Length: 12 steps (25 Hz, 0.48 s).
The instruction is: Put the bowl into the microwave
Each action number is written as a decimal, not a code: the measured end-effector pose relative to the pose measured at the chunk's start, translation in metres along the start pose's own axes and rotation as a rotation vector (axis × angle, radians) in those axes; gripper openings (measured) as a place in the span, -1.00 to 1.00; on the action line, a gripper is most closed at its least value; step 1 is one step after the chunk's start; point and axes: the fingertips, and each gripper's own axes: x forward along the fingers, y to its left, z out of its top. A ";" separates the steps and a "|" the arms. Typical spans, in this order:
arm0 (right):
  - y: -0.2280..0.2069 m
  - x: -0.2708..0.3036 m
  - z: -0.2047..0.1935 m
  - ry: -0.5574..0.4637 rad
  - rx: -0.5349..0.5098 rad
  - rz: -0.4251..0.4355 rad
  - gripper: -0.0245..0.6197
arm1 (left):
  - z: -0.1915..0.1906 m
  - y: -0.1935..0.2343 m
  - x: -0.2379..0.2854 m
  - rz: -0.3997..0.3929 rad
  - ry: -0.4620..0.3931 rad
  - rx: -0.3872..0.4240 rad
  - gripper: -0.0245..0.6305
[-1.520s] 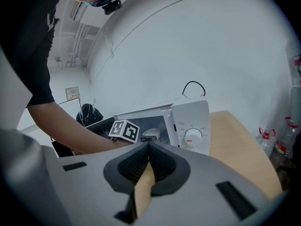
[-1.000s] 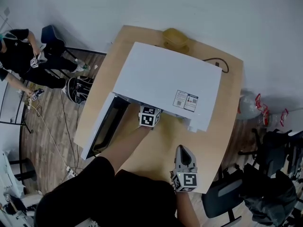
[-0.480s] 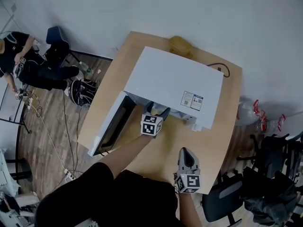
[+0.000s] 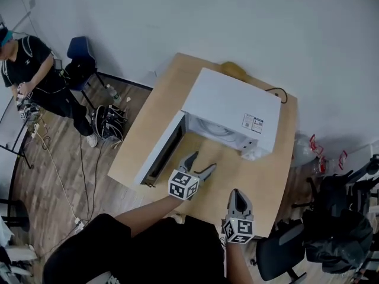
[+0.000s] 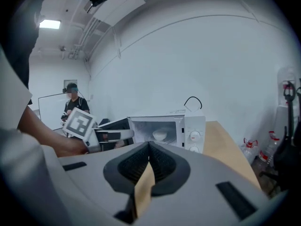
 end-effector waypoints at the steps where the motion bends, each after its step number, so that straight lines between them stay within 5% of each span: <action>1: 0.004 -0.006 -0.003 0.014 -0.003 -0.016 -0.74 | 0.000 -0.009 -0.019 -0.027 -0.012 0.002 0.20; 12: 0.065 -0.073 0.009 -0.016 -0.016 -0.083 -0.74 | 0.013 -0.072 -0.183 -0.136 -0.071 -0.042 0.18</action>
